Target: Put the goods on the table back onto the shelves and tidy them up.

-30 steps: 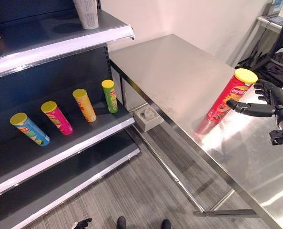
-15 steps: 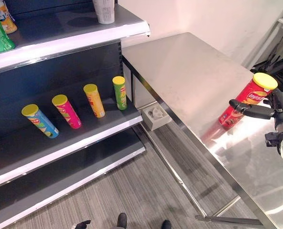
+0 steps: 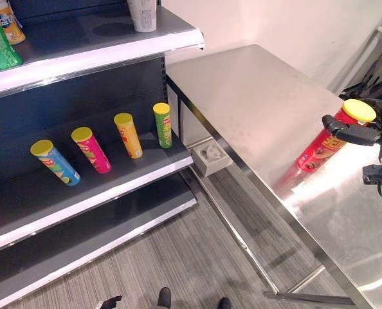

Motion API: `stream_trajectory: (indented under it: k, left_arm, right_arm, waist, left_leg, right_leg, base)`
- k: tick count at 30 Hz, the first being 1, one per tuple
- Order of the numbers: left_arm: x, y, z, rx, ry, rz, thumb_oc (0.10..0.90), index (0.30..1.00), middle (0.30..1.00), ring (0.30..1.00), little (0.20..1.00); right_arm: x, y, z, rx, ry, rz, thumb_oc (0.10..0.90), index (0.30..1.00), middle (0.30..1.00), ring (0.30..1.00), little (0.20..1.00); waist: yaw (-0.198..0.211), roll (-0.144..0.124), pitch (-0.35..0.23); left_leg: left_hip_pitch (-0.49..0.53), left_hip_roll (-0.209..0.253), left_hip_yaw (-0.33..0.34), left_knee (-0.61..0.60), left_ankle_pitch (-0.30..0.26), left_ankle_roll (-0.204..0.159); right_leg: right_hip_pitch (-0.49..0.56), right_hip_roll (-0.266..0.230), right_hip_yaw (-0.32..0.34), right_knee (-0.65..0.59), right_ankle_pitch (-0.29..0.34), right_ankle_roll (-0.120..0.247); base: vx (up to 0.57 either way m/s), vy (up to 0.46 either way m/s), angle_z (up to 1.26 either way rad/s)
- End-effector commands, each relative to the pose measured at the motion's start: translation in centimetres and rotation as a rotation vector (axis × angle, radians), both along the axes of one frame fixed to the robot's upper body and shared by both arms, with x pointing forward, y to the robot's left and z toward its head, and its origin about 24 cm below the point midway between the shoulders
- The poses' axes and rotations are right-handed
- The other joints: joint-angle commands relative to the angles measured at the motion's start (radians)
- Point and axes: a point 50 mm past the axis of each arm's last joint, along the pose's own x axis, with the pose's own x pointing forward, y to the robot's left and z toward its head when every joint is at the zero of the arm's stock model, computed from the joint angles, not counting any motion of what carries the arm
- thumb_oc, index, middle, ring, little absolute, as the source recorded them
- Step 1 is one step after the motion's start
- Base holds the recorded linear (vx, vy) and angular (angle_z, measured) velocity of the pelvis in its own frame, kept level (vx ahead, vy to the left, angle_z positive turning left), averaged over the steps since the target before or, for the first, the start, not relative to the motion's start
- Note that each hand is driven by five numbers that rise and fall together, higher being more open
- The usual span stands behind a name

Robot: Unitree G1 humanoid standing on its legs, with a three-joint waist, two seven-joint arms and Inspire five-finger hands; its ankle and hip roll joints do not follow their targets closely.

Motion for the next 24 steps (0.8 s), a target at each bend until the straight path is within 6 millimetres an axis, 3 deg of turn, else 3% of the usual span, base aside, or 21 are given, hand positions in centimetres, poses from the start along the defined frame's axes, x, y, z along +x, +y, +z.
stream_trajectory:
  k: [1,5,12,13,16,20,22,23,24]
  left_arm:
    - [1.0,2.1,0.9,0.082,-0.030,-0.012,0.800,0.900,0.900,0.900,0.900]
    - [0.7,2.2,0.8,0.087,-0.024,0.005,0.800,0.900,0.900,0.900,0.900]
    - [1.0,2.5,1.1,0.088,-0.048,0.036,0.800,0.900,0.900,0.900,0.900]
    - [1.0,2.5,1.1,0.079,-0.060,0.045,0.800,0.900,0.900,0.900,0.900]
    - [1.3,2.3,1.2,0.070,-0.077,0.044,0.800,0.900,0.900,0.900,0.900]
    - [2.5,2.2,1.5,0.062,-0.115,0.054,0.800,0.900,0.900,0.900,0.900]
    - [3.4,1.7,1.5,0.048,-0.142,0.053,0.800,0.900,0.900,0.900,0.900]
    - [4.0,1.4,1.7,0.047,-0.157,0.025,0.800,0.900,0.900,0.900,0.900]
    - [4.1,1.3,1.7,0.045,-0.157,0.018,0.800,0.900,0.900,0.900,0.900]
  right_arm:
    - [0.5,0.7,6.3,-0.072,-0.231,0.004,0.400,0.300,0.300,0.300,0.300]
    - [0.3,1.0,6.5,-0.061,-0.258,0.023,0.400,0.300,0.300,0.300,0.300]
    - [-1.6,2.7,7.9,-0.076,-0.388,0.121,0.400,0.300,0.300,0.300,0.300]
    - [-3.1,4.2,9.4,-0.123,-0.491,0.188,0.400,0.300,0.300,0.300,0.300]
    - [-4.1,5.4,10.7,-0.150,-0.571,0.242,0.400,0.300,0.300,0.300,0.300]
    - [-5.1,6.7,12.1,-0.193,-0.647,0.293,0.400,0.300,0.300,0.300,0.300]
    - [-5.4,7.4,11.9,-0.208,-0.651,0.315,0.400,0.300,0.300,0.300,0.300]
    - [-5.6,7.7,11.5,-0.227,-0.636,0.320,0.400,0.300,0.300,0.300,0.300]
    - [-5.7,7.7,11.3,-0.224,-0.630,0.317,0.400,0.300,0.300,0.300,0.300]
  waist:
    - [0.049,-0.053,-0.045]
    - [0.050,-0.053,-0.044]
    - [0.046,-0.046,-0.052]
    - [0.053,-0.043,-0.052]
    - [0.068,-0.038,-0.038]
    - [0.081,-0.045,-0.009]
    - [0.064,-0.049,0.001]
    - [0.049,-0.040,-0.002]
    - [0.042,-0.031,-0.008]
  left_leg:
    - [0.043,0.053,-0.042,0.003,-0.125,-0.069]
    - [0.048,0.057,-0.043,0.003,-0.127,-0.072]
    - [0.059,0.074,-0.056,0.003,-0.124,-0.079]
    - [0.050,0.088,-0.074,0.003,-0.107,-0.090]
    - [0.016,0.097,-0.105,0.003,-0.073,-0.107]
    - [-0.060,0.087,-0.149,0.003,-0.031,-0.122]
    - [-0.073,0.141,-0.087,0.009,-0.022,-0.126]
    - [-0.061,0.181,-0.059,0.013,-0.022,-0.133]
    - [-0.051,0.187,-0.056,0.009,-0.025,-0.139]
  right_leg:
    - [-0.014,-0.038,0.041,0.013,-0.030,0.060]
    - [-0.006,-0.033,0.043,0.013,-0.037,0.056]
    - [0.009,-0.016,0.043,0.014,-0.057,0.043]
    - [0.016,0.003,0.035,0.014,-0.074,0.030]
    - [0.015,0.019,0.009,0.013,-0.091,0.019]
    - [0.002,0.004,-0.048,0.013,-0.089,0.016]
    - [-0.021,-0.036,-0.091,0.018,-0.063,0.030]
    - [-0.033,-0.060,-0.105,0.020,-0.047,0.044]
    - [-0.035,-0.065,-0.109,0.019,-0.043,0.050]
  base:
    - [0.00,-0.033,0.07]
    - [0.00,-0.016,0.02]
    - [-0.03,-0.085,0.02]
    - [-0.11,-0.187,0.10]
    - [-0.13,-0.124,0.38]
    - [-0.15,-0.015,0.57]
    - [-0.17,0.258,0.79]
    - [-0.14,0.387,0.97]
    - [-0.05,0.479,0.76]
